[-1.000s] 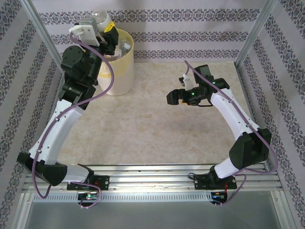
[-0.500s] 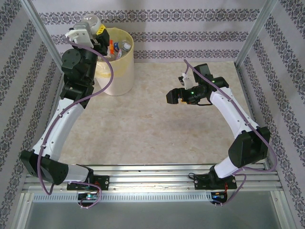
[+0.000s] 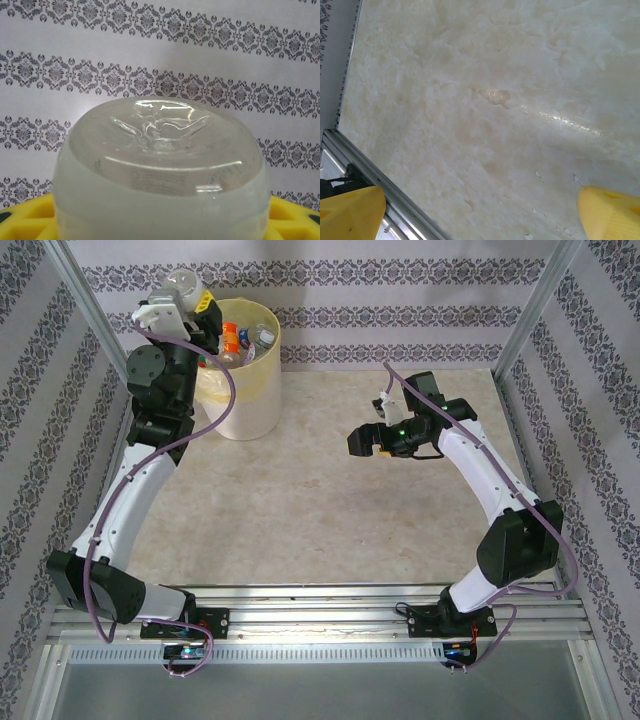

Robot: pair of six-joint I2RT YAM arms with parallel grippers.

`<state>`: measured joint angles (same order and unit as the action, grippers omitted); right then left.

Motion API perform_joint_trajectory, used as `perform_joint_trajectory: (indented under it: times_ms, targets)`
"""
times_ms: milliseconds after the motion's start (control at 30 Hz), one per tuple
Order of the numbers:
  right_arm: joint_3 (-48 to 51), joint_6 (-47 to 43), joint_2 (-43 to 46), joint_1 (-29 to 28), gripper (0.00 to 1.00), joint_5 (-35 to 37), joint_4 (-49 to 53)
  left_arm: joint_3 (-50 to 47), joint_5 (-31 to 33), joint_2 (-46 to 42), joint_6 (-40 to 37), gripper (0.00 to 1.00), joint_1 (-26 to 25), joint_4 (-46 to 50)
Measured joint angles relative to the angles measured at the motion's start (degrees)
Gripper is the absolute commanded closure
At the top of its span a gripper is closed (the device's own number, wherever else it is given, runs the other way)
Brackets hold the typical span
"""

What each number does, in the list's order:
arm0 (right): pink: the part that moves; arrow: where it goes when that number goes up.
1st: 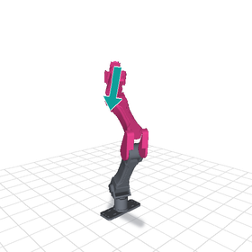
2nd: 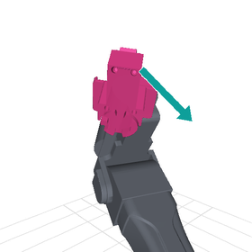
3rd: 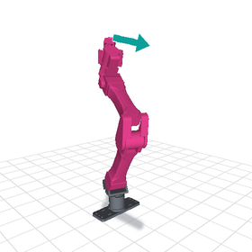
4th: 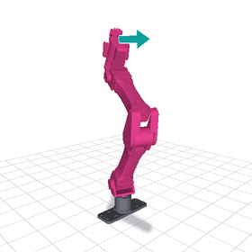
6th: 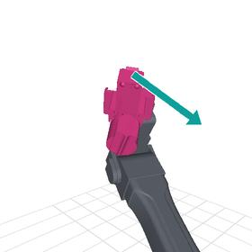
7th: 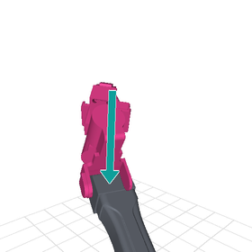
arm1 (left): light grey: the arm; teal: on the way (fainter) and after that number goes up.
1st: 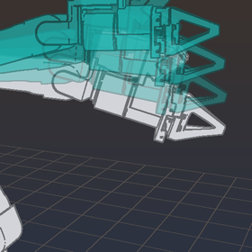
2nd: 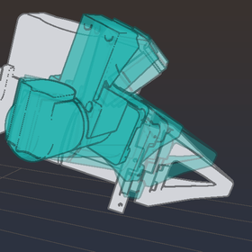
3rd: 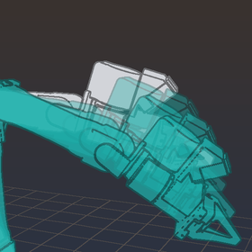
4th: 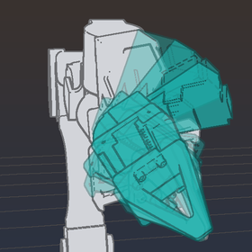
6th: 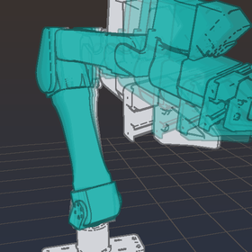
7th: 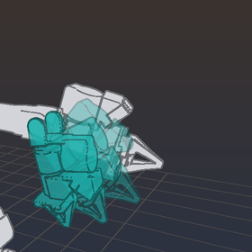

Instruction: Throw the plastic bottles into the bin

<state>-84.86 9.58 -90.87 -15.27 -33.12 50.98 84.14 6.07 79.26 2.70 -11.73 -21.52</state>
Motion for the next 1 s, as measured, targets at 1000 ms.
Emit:
perform_joint_trajectory:
  times_ms: [1000]
  targets:
    - [-9.1,-0.5,-9.1,0.0,0.02,-0.9,0.5,12.9,-3.4,-0.5,-9.8,0.96,0.4,-7.3]
